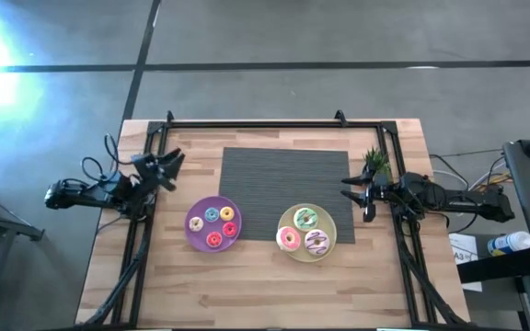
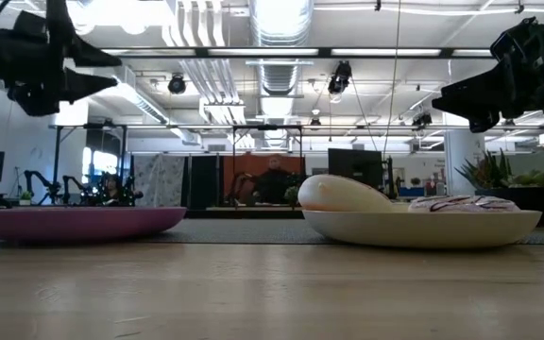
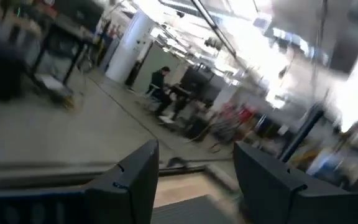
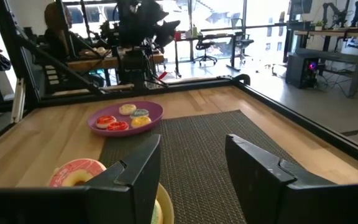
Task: Pick & Place donuts
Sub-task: Return to Home Position
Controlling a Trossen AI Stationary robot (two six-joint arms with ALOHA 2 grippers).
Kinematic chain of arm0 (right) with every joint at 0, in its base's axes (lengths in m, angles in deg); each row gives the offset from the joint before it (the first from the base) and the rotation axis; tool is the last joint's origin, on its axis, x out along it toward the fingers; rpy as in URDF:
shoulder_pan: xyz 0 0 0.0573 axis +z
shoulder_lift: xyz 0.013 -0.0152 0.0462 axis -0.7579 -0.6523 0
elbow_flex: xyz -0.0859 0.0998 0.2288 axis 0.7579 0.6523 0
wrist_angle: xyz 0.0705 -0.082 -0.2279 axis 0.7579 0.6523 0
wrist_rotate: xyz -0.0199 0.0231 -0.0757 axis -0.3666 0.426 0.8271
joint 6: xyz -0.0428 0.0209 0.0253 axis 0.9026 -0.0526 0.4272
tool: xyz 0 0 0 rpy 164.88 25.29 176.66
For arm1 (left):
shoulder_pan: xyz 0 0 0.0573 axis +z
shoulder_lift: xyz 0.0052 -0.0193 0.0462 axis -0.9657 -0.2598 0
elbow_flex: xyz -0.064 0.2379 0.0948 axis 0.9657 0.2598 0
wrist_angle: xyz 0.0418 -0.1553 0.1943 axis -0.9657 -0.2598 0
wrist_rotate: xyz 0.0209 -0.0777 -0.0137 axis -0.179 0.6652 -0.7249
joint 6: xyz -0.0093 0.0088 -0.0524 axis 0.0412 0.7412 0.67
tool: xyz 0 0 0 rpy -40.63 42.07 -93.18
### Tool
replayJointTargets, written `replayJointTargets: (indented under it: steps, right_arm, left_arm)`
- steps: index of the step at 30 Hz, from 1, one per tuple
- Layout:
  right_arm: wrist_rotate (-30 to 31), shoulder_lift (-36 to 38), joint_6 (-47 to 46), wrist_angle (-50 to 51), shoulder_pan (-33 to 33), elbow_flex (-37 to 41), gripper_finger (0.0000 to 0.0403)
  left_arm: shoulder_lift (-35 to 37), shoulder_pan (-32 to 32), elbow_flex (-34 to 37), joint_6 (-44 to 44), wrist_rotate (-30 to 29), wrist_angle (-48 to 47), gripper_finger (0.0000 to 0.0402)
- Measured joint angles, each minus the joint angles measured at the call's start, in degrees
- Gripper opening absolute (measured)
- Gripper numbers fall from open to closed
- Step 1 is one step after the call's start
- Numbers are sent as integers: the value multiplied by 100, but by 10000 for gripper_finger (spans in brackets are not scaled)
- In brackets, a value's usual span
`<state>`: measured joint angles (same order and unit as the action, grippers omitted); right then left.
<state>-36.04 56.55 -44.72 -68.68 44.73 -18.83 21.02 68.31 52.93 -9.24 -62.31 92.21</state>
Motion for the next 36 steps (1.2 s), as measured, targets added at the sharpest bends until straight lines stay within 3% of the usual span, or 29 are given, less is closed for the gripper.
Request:
replayJointTargets:
  steps: [3, 9, 11, 15, 23, 32, 36]
  right_arm:
    - [0, 0, 0, -1, 0, 0, 171]
    - [0, 0, -2, -4, 0, 0, 171]
    - [2, 2, -2, -7, 0, 0, 171]
    - [2, 2, -2, -7, 0, 0, 171]
    - [2, 2, -2, -7, 0, 0, 171]
    - [2, 0, -2, -4, 0, 0, 171]
    - [2, 0, -2, -4, 0, 0, 171]
  left_arm:
    - [2, 4, 391, -984, 499, 522, 180]
    - [4, 55, 422, -2330, 3588, 338, 180]
    - [4, 81, 420, -2401, 4105, -73, 180]
    - [6, 399, 422, -1836, 3974, -944, 180]
    - [6, 1255, 424, -1636, 4134, -1051, 180]
    - [2, 789, 426, -1926, 4435, -1136, 180]
    - [2, 355, 428, -1525, 4524, -1130, 180]
